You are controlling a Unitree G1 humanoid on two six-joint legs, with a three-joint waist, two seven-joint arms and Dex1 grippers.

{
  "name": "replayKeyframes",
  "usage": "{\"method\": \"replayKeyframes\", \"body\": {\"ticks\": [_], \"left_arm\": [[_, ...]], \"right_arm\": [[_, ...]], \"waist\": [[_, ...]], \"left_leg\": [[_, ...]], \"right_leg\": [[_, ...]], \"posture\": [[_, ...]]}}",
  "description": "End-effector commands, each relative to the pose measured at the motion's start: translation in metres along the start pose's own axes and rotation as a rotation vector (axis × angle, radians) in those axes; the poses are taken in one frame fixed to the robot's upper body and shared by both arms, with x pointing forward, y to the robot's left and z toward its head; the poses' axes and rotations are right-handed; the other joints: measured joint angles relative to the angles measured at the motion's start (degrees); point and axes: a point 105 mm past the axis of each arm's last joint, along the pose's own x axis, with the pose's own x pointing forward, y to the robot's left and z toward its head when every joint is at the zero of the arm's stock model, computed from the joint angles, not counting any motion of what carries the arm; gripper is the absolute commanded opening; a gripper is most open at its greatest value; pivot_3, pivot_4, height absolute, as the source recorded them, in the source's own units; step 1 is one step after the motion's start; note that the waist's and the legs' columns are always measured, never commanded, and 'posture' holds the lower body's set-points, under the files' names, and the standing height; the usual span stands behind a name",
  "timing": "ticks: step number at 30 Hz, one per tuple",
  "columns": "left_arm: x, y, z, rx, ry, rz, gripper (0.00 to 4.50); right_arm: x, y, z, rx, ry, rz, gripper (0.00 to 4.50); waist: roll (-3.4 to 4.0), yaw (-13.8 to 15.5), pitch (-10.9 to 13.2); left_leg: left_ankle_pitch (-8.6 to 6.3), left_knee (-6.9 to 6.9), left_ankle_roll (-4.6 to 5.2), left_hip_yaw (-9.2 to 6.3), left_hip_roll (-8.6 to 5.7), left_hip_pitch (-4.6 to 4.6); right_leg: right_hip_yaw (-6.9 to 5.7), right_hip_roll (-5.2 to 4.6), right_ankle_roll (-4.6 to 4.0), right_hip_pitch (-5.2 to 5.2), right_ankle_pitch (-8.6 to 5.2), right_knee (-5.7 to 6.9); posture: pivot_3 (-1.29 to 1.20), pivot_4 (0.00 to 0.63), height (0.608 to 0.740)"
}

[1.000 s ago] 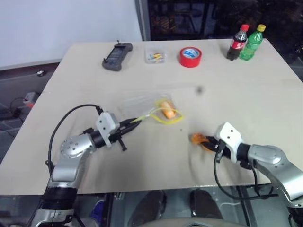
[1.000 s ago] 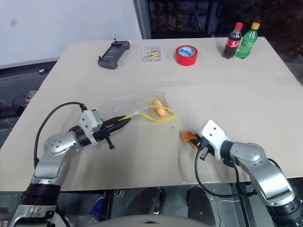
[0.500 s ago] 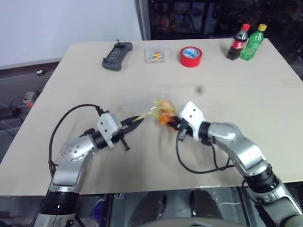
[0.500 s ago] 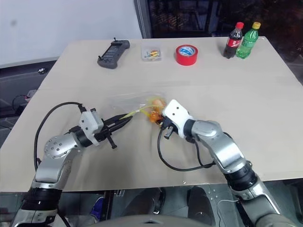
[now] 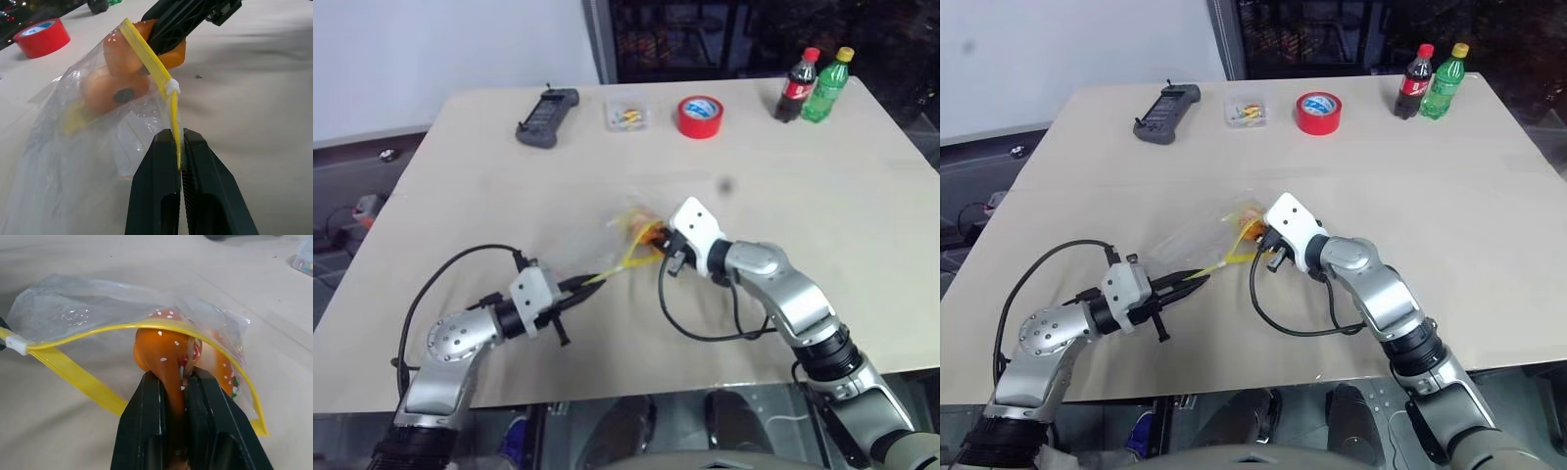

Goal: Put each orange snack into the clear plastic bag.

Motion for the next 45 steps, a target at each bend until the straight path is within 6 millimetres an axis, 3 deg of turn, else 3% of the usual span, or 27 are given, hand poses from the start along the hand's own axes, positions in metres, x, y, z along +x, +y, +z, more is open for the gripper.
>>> {"method": "replayKeyframes", "body": {"ticks": [1, 6, 11, 12, 13, 16, 24, 30, 34, 37, 41, 45], "left_arm": [[-0.001, 0.005, 0.007, 0.046, -0.022, 0.010, 0.00], [-0.001, 0.006, 0.007, 0.040, -0.034, 0.023, 0.00], [-0.001, 0.006, 0.005, 0.027, -0.038, 0.033, 0.00], [-0.001, 0.005, 0.004, 0.024, -0.036, 0.034, 0.00], [-0.001, 0.005, 0.003, 0.008, -0.037, 0.047, 0.00], [-0.003, 0.012, 0.000, -0.072, -0.049, 0.121, 0.00], [-0.007, 0.042, 0.002, -0.225, -0.125, 0.223, 0.00], [-0.012, 0.058, 0.011, -0.349, -0.220, 0.238, 0.00], [-0.015, 0.067, 0.019, -0.390, -0.257, 0.245, 0.00], [-0.014, 0.068, 0.023, -0.391, -0.262, 0.237, 0.00], [-0.013, 0.067, 0.026, -0.387, -0.258, 0.226, 0.00], [-0.011, 0.065, 0.030, -0.378, -0.256, 0.224, 0.00]], "right_arm": [[0.006, 0.009, 0.015, 0.002, -0.061, 0.022, 0.07], [0.030, 0.026, 0.011, 0.012, -0.078, 0.065, 0.07], [0.051, 0.017, 0.016, 0.021, -0.158, 0.027, 0.07], [0.054, 0.016, 0.015, 0.023, -0.161, 0.024, 1.08], [0.055, 0.015, 0.018, 0.026, -0.180, 0.013, 1.27], [0.051, 0.015, 0.024, 0.040, -0.227, 0.023, 2.80], [0.007, 0.013, 0.023, -0.043, -0.246, 0.052, 2.80], [-0.018, -0.009, 0.011, -0.312, -0.156, -0.055, 2.80], [-0.015, -0.024, -0.015, -0.498, -0.024, -0.112, 2.80], [-0.006, -0.028, -0.023, -0.549, 0.004, -0.129, 2.80], [0.004, -0.030, -0.023, -0.592, -0.008, -0.128, 2.80], [0.014, -0.028, -0.011, -0.553, -0.069, -0.111, 2.80]], "waist": [[0.00, -0.2, 0.0], [0.01, -0.3, 0.0], [0.04, -0.3, 0.0], [0.04, -0.3, 0.0], [0.04, -0.3, 0.0], [0.05, -0.3, 0.0], [0.07, -0.3, 0.0], [0.05, -0.3, 0.0], [0.05, -0.2, 0.0], [0.05, -0.3, 0.0], [0.05, -0.4, 0.0], [0.04, -0.3, 0.0]], "left_leg": [[0.00, -0.01, 0.00, 0.00, 0.00, 0.01], [-0.01, -0.04, -0.02, 0.02, 0.04, 0.03], [0.00, -0.03, -0.04, 0.04, 0.03, 0.06], [0.00, -0.03, -0.05, 0.04, 0.03, 0.06], [0.00, -0.03, -0.05, 0.04, 0.04, 0.06], [-0.01, -0.03, -0.06, 0.03, 0.04, 0.07], [-0.01, 0.01, -0.07, 0.01, 0.04, 0.05], [-0.01, 0.02, -0.11, 0.02, 0.11, 0.07], [-0.01, 0.03, -0.11, 0.04, 0.10, 0.08], [0.01, 0.03, -0.15, 0.04, 0.14, 0.08], [0.01, 0.03, -0.15, 0.13, 0.15, 0.07], [0.01, 0.03, -0.16, 0.12, 0.16, 0.06]], "right_leg": [[0.00, 0.00, 0.00, 0.00, 0.00, 0.00], [0.03, 0.05, -0.01, -0.01, 0.01, 0.00], [0.05, 0.09, -0.04, -0.01, 0.03, 0.03], [0.05, 0.09, -0.05, -0.01, 0.03, 0.03], [0.04, 0.10, -0.05, -0.01, 0.03, 0.03], [0.05, 0.11, -0.05, -0.02, 0.03, 0.03], [0.04, 0.12, -0.04, -0.01, 0.03, 0.08], [0.04, 0.16, -0.05, -0.03, 0.03, 0.13], [0.05, 0.15, -0.05, -0.02, 0.03, 0.11], [0.05, 0.17, -0.05, -0.02, 0.03, 0.14], [0.15, 0.20, -0.06, -0.03, 0.03, 0.16], [0.14, 0.21, -0.06, -0.03, 0.03, 0.13]], "posture": [[0.00, 0.150, 0.740], [0.00, 0.150, 0.740], [0.00, 0.150, 0.740], [0.00, 0.150, 0.740], [0.00, 0.150, 0.740], [0.00, 0.150, 0.740], [0.00, 0.150, 0.740], [0.00, 0.150, 0.740], [0.00, 0.150, 0.740], [0.00, 0.150, 0.740], [0.00, 0.150, 0.740], [0.00, 0.150, 0.740]]}}
